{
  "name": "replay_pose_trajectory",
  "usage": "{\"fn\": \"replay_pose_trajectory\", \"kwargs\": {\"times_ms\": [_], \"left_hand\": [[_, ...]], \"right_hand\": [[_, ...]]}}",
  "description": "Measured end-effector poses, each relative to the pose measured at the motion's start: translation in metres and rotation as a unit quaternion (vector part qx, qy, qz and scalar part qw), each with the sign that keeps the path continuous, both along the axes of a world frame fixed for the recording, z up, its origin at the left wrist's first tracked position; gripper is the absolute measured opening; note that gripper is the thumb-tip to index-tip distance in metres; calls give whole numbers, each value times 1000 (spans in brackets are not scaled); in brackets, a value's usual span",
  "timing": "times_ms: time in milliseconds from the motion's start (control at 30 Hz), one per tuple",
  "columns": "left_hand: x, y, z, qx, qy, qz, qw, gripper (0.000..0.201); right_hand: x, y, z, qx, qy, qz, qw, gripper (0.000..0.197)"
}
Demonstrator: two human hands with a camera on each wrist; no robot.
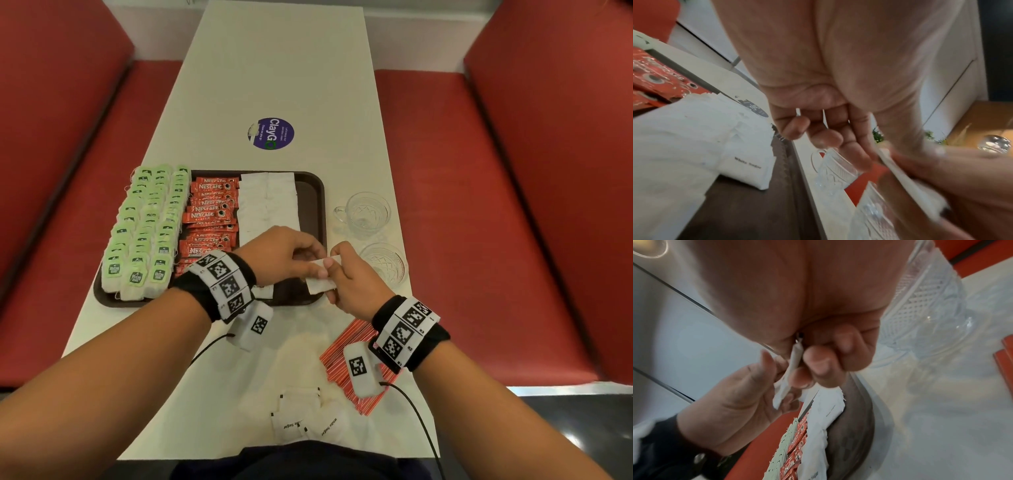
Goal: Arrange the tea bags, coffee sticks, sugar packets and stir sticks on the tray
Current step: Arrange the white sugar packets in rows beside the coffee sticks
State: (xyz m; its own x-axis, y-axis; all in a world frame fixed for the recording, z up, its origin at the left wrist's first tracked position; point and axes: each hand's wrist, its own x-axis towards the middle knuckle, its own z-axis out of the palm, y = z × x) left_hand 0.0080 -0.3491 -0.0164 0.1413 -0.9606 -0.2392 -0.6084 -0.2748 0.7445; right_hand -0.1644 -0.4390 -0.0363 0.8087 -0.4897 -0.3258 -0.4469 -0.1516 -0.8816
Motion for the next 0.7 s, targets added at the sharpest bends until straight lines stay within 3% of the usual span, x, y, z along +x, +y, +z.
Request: {"fn": "replay_pose_trajectory", "kwargs": {"times_ms": [167, 333, 533, 700], "left_hand": [[-3, 12, -12, -21, 6, 41, 999, 22], [21, 7, -22, -37, -149, 136, 979, 14], [32, -14, -39, 90, -279, 58, 954, 24], [39, -20, -47, 129, -348, 41, 928, 25]], "right_hand": [[3, 1, -3, -39, 3, 31, 999, 13], [-7, 5, -11, -89, 33, 43, 995, 39], [-28, 14, -22, -143, 95, 143, 975, 27], [-43, 19, -18, -161, 142, 184, 959, 30]]}}
